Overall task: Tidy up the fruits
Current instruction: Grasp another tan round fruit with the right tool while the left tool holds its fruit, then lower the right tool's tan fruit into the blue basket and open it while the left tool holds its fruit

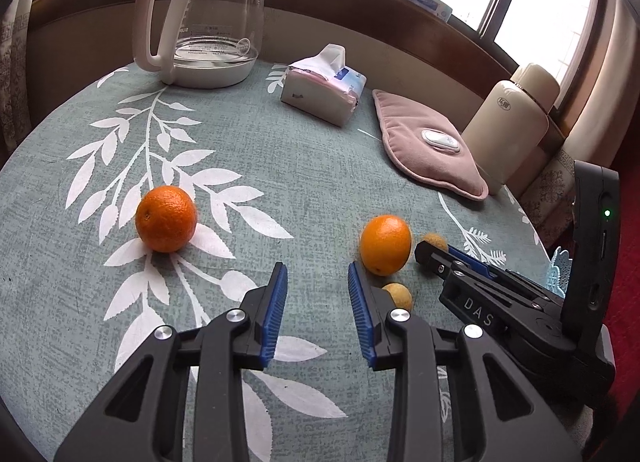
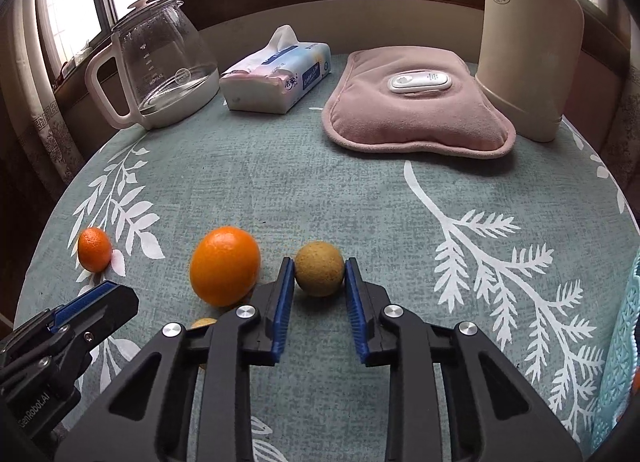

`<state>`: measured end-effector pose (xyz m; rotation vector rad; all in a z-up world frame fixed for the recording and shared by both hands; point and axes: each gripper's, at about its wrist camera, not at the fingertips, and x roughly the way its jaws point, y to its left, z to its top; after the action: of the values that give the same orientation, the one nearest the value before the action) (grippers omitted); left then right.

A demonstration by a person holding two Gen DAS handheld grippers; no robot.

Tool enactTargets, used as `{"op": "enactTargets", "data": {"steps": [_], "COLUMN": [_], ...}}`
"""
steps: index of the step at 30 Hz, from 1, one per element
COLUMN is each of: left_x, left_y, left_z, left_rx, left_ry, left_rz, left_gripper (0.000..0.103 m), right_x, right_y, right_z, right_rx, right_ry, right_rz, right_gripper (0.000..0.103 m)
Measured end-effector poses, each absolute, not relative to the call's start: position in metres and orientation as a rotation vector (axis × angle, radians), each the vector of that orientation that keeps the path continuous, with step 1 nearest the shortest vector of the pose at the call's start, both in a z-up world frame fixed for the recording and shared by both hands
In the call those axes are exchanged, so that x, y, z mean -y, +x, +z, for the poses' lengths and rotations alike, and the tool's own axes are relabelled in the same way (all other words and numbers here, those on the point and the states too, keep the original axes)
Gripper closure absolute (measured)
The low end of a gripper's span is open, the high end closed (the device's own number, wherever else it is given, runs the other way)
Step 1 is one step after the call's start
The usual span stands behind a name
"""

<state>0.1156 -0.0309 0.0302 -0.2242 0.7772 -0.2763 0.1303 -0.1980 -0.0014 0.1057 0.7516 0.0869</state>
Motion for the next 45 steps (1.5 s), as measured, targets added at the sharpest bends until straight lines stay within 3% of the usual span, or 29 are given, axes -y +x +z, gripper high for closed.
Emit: {"op": "enactTargets", "data": {"steps": [1, 2, 16, 18, 22, 25, 45], "left_x": [0.033, 0.035, 0.083, 0.091, 0.101, 0.099, 0.085], "left_y": [0.114, 0.113, 0.113, 0.115, 0.123, 0.124, 0.104], "left_z": [0.03, 0.031, 0.028, 0.024, 0.014, 0.012, 0.025], "left_rx": [-0.768, -0.759, -0.759, -0.777, -0.843, -0.849, -0.803], "left_ry": [-0.217, -0.208, -0.08, -0.049, -0.014, -0.023, -0.09], "left_rz": [-0.279, -0.282, -0.379, -0.383, -0.381, -0.38, -0.429], "left_gripper": [0.054, 0.053, 0.054, 0.055, 0.071, 0.078, 0.078], "right_x": [0.202, 0.205, 0.234, 0.234, 0.239, 0.243, 0.315], "right_y": [0.127, 0.124, 0.069, 0.061, 0.05, 0.043, -0.006], "right_z": [-0.001, -0.001, 0.024, 0.029, 0.036, 0.038, 0.052], "right_rx": [-0.749, -0.748, -0.652, -0.634, -0.612, -0.602, -0.535], "right_ry": [0.113, 0.116, 0.161, 0.159, 0.177, 0.19, 0.3], "right_rz": [0.082, 0.08, 0.056, 0.062, 0.068, 0.061, -0.107], "right_gripper": [0.077, 0.077, 0.076, 0.076, 0.076, 0.076, 0.077]}}
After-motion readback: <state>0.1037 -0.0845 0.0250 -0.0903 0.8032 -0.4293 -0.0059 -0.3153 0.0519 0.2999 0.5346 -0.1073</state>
